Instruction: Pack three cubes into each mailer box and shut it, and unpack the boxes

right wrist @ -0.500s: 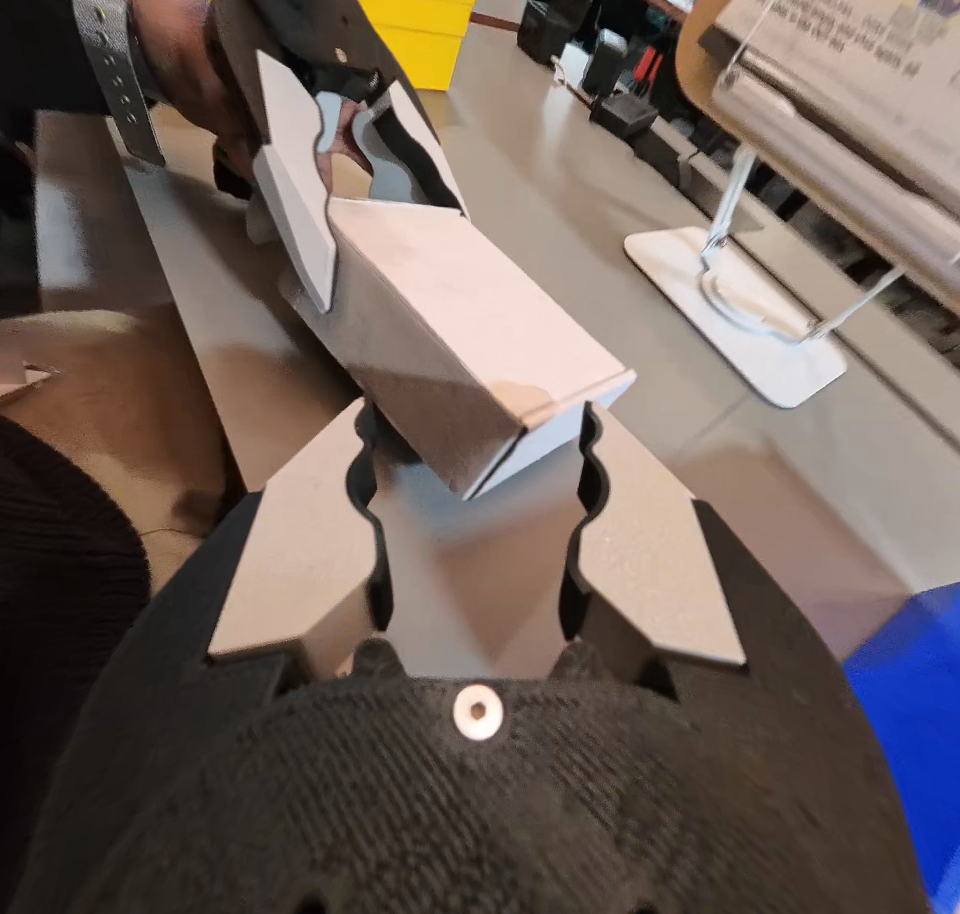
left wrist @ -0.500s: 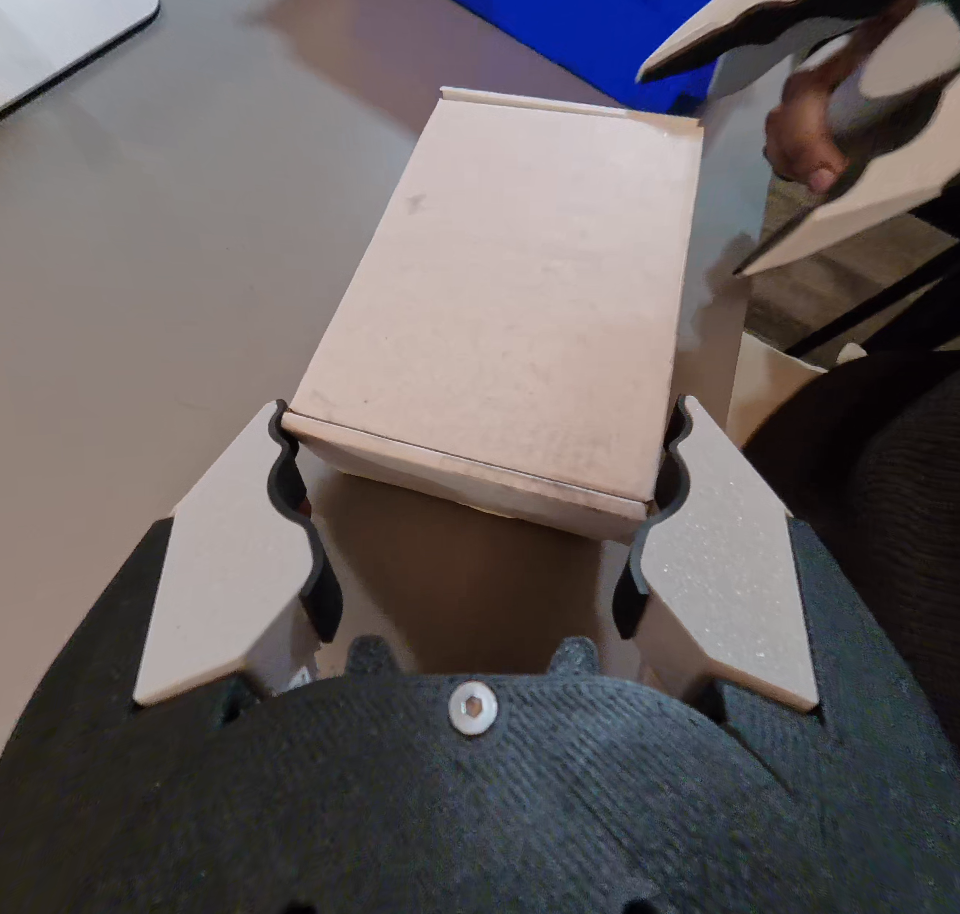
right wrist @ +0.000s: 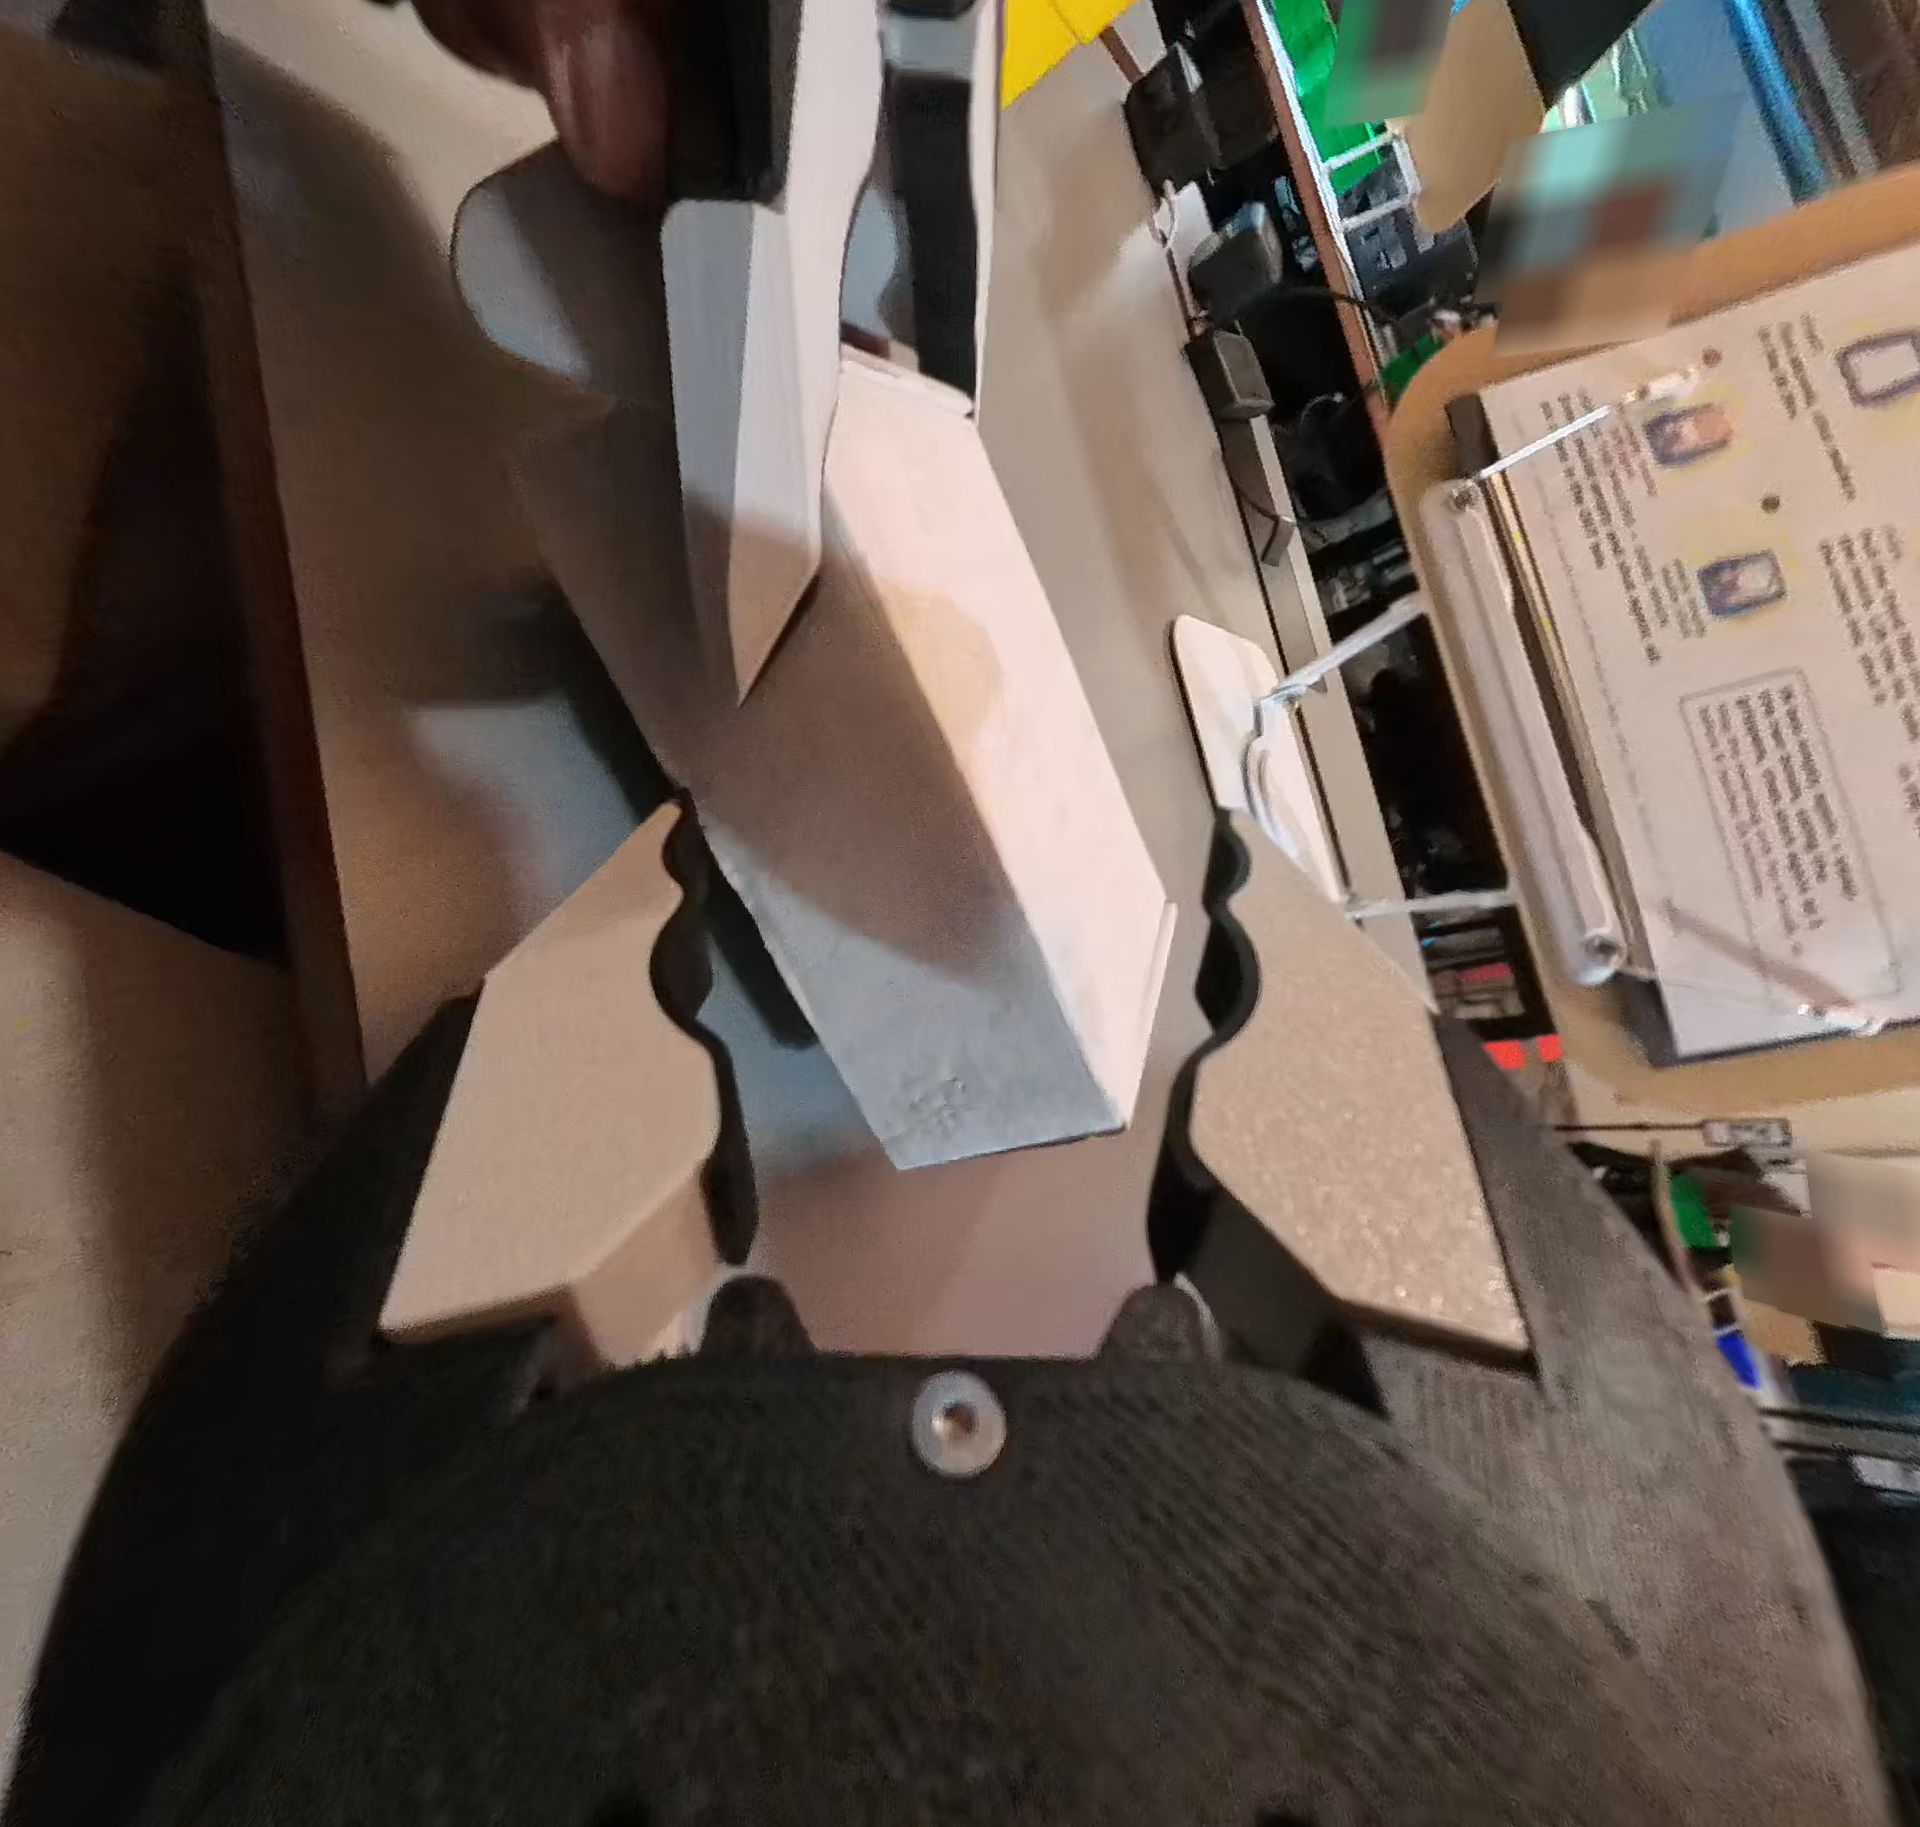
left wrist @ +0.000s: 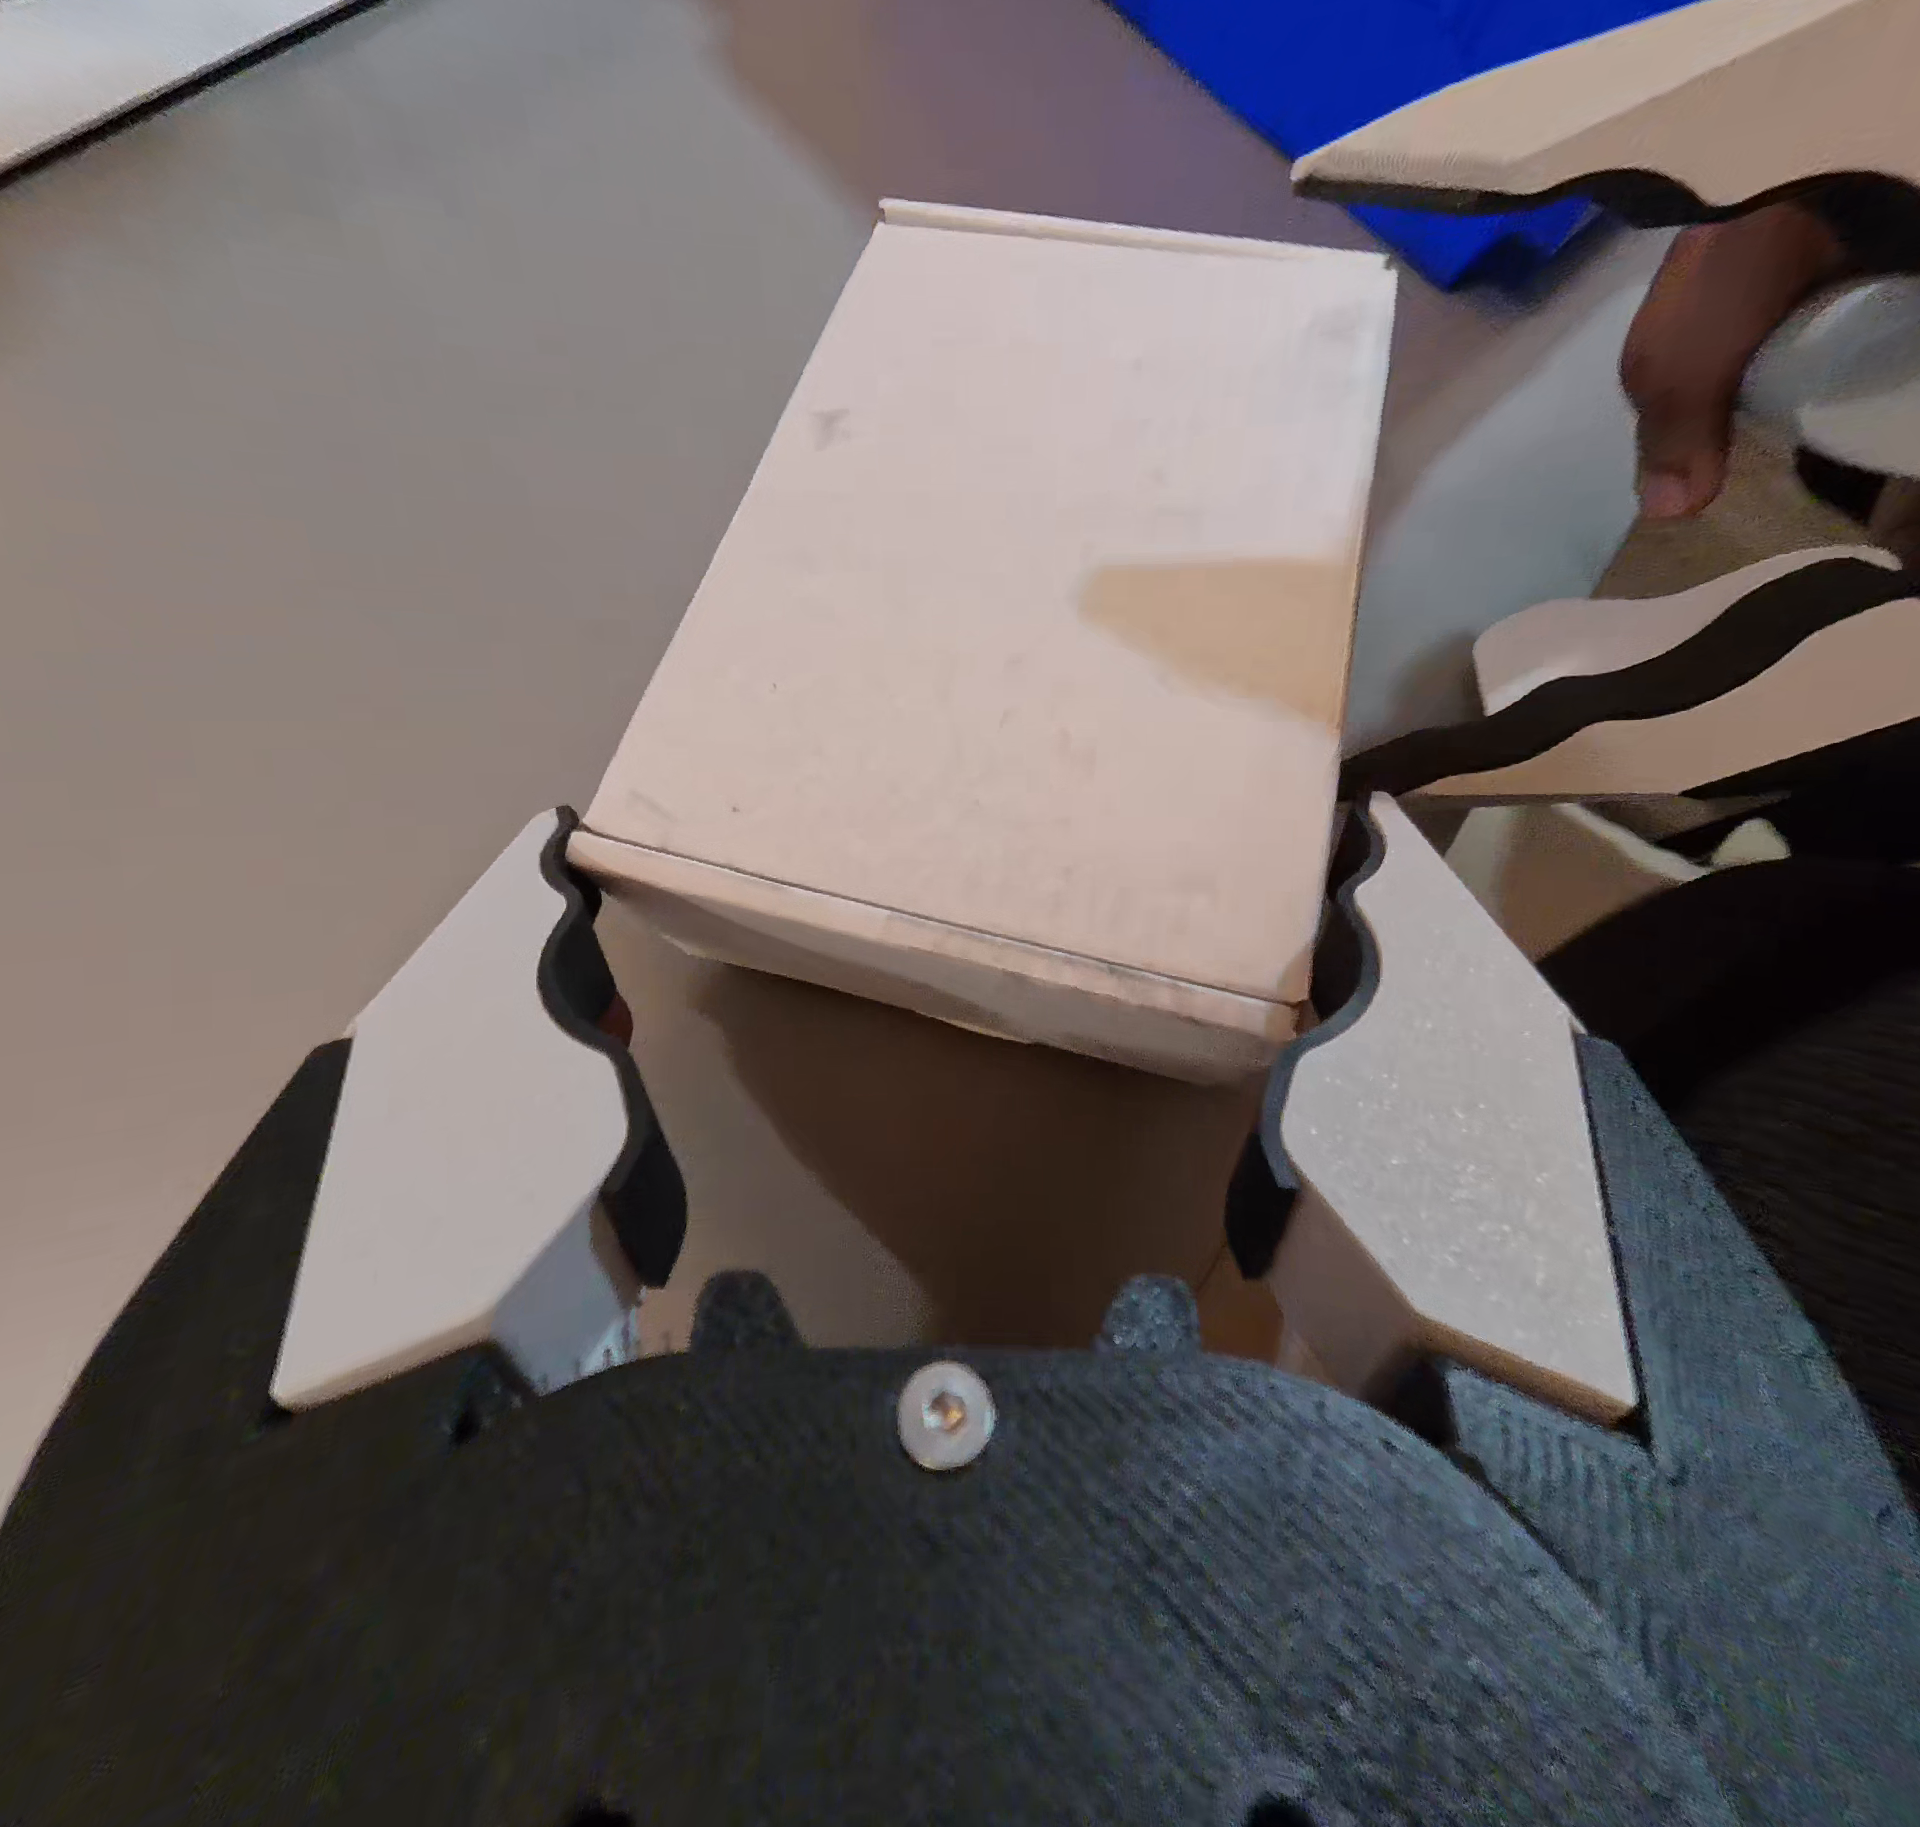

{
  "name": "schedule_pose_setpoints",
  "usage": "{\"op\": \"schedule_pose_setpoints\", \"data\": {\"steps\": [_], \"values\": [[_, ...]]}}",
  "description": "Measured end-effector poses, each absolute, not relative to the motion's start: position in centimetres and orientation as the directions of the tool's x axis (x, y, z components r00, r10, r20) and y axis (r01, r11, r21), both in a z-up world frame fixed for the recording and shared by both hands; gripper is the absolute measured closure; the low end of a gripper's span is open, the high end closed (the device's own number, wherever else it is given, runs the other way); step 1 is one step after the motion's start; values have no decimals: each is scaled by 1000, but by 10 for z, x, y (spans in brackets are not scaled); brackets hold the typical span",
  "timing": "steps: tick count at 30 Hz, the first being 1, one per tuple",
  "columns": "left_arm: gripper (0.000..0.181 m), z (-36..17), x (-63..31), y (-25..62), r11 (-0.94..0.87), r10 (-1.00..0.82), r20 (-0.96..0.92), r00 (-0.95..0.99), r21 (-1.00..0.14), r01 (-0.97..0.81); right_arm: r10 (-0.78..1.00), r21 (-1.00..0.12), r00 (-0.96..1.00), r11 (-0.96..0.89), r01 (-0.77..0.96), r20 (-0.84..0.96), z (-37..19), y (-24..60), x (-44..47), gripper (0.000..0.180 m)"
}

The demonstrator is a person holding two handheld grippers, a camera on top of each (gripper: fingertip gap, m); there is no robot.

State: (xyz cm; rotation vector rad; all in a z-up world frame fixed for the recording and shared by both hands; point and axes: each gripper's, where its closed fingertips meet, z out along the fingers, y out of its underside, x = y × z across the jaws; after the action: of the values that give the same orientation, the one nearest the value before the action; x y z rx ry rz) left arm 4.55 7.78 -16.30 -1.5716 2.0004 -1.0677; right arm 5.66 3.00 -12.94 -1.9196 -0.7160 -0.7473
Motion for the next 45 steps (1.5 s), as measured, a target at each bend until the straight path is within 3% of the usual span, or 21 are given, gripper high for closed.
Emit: {"op": "schedule_pose_setpoints", "data": {"steps": [8, 11, 14, 15, 18, 23, 29, 37, 45], "values": [[43, -169, 27, 107, -9, -985, 122, -121, -738, -674, 281, -385, 470, -309, 870, 837, -137, 53, 27, 83], [43, -160, 22, 108, -88, -979, 186, -82, -752, -654, 305, -335, 430, -318, 887, 850, -147, 64, 28, 72], [43, -153, 20, 101, -118, -968, 232, -99, -763, -635, 287, -278, 375, -328, 903, 881, -148, 75, 35, 84], [43, -150, 20, 96, -120, -961, 248, -119, -769, -628, 298, -267, 365, -322, 908, 882, -149, 76, 35, 105], [43, -142, 22, 95, -75, -967, 202, -154, -805, -588, 306, -247, 337, -299, 922, 890, -145, 77, 35, 107], [42, -127, 19, 86, -26, -952, 177, -250, -861, -508, 250, -343, 429, -324, 882, 868, -131, 67, 45, 108], [28, -142, 20, 61, 60, -922, 142, -360, -868, -494, 218, -481, 552, -306, 822, 805, -122, 57, 49, 108], [29, -141, 23, 52, -97, -818, 370, -442, -845, -527, 239, -478, 540, -273, 835, 807, -124, 47, 36, 107], [35, -151, 21, 43, -23, -784, 351, -512, -840, -542, 215, -511, 575, -288, 810, 790, -123, 42, 38, 107]]}}
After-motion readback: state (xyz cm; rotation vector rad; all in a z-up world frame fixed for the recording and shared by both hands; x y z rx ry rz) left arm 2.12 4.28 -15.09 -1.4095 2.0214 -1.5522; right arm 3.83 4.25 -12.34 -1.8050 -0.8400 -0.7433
